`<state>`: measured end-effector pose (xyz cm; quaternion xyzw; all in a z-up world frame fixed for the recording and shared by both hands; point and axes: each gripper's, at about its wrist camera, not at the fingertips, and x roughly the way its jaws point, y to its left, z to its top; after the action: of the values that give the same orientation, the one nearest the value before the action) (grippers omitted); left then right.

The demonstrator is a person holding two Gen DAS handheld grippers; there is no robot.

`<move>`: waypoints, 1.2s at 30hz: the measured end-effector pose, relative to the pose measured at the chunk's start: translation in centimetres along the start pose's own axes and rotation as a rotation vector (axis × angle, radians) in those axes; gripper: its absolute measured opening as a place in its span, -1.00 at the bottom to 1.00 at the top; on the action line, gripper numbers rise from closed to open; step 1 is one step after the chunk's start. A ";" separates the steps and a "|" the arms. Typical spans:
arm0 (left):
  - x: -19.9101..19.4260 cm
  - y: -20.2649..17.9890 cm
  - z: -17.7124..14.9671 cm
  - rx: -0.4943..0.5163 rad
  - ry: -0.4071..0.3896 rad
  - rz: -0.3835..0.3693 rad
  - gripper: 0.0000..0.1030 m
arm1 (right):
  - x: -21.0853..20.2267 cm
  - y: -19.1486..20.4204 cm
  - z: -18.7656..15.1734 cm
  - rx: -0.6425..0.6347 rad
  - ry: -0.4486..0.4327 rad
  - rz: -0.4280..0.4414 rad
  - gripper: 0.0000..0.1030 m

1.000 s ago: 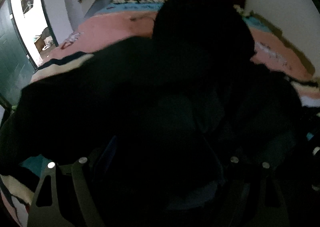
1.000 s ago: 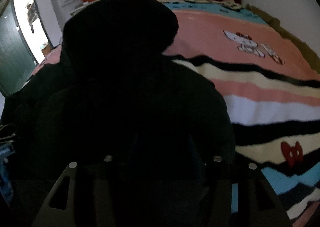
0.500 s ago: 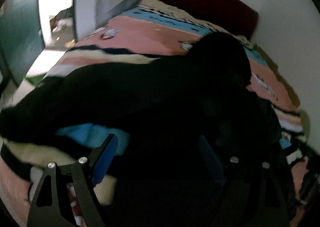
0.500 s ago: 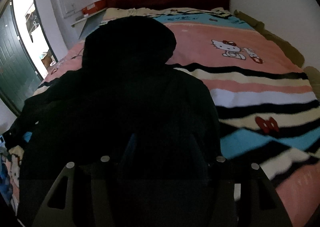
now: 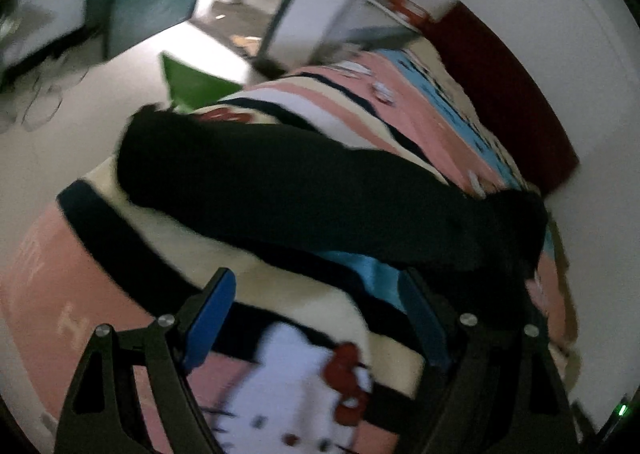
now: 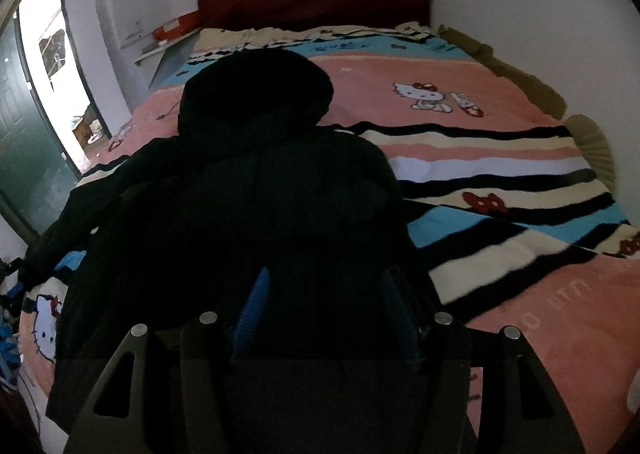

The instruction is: Fold large clothes

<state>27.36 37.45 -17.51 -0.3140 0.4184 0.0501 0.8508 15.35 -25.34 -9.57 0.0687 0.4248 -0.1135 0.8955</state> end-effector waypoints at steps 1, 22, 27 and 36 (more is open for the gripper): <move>0.3 1.3 0.3 -0.034 0.006 0.000 0.62 | -0.3 0.0 -0.1 0.000 -0.001 -0.007 0.14; 8.5 8.3 5.8 -0.464 0.008 -0.068 0.27 | -7.5 -5.2 -2.8 0.064 -0.046 -0.170 0.20; 8.7 8.2 5.8 -0.462 0.011 -0.086 -0.52 | -8.4 -7.4 -4.1 0.105 -0.046 -0.184 0.21; 5.6 5.4 6.3 -0.367 -0.046 -0.101 -0.73 | -9.8 -10.0 -5.6 0.148 -0.063 -0.170 0.21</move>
<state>33.37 44.36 -21.50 -0.4832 0.3664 0.0899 0.7901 2.53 -32.38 -5.80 0.0945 0.3911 -0.2223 0.8881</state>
